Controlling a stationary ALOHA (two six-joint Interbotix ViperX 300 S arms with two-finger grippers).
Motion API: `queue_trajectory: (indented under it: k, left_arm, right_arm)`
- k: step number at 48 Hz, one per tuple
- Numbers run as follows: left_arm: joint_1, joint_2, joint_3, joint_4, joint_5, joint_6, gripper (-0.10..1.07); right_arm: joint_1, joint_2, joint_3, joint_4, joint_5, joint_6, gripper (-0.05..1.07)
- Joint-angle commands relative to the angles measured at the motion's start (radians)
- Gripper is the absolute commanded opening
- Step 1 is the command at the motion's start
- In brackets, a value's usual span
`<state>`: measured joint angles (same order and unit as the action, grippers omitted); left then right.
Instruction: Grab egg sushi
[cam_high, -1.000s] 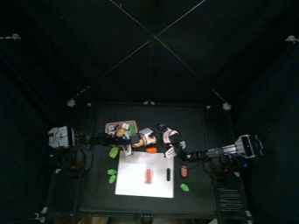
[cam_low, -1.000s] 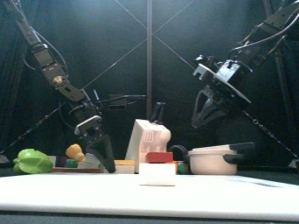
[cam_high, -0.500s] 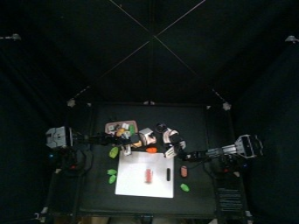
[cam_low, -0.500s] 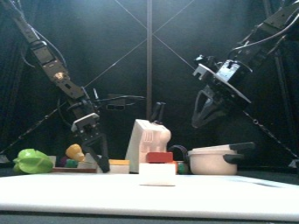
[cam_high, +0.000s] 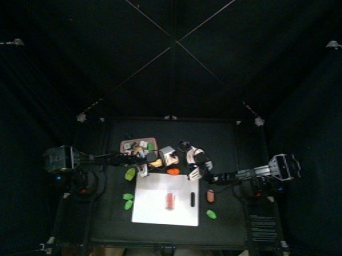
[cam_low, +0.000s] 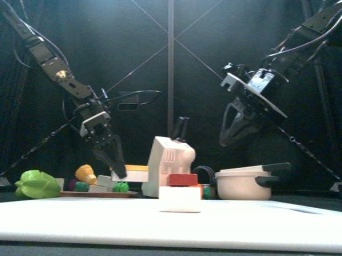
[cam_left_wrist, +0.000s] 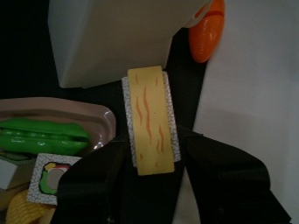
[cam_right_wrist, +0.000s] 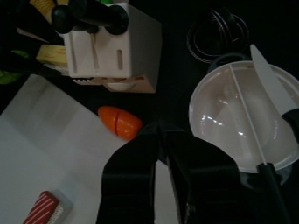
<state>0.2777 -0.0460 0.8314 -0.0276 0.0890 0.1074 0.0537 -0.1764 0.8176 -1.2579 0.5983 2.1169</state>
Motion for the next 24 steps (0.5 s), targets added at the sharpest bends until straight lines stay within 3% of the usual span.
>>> queue_trajectory:
  k: [1, 24]
  left_arm:
    - [-0.002, -0.017, -0.011, -0.002, -0.006, -0.002, 0.59]
    - [-0.018, -0.032, -0.014, -0.005, -0.008, 0.000, 0.58]
  right_arm:
    - [-0.002, -0.014, -0.008, -0.003, 0.002, -0.002, 0.52]
    - [-0.005, -0.014, -0.015, 0.008, 0.002, -0.002, 0.52]
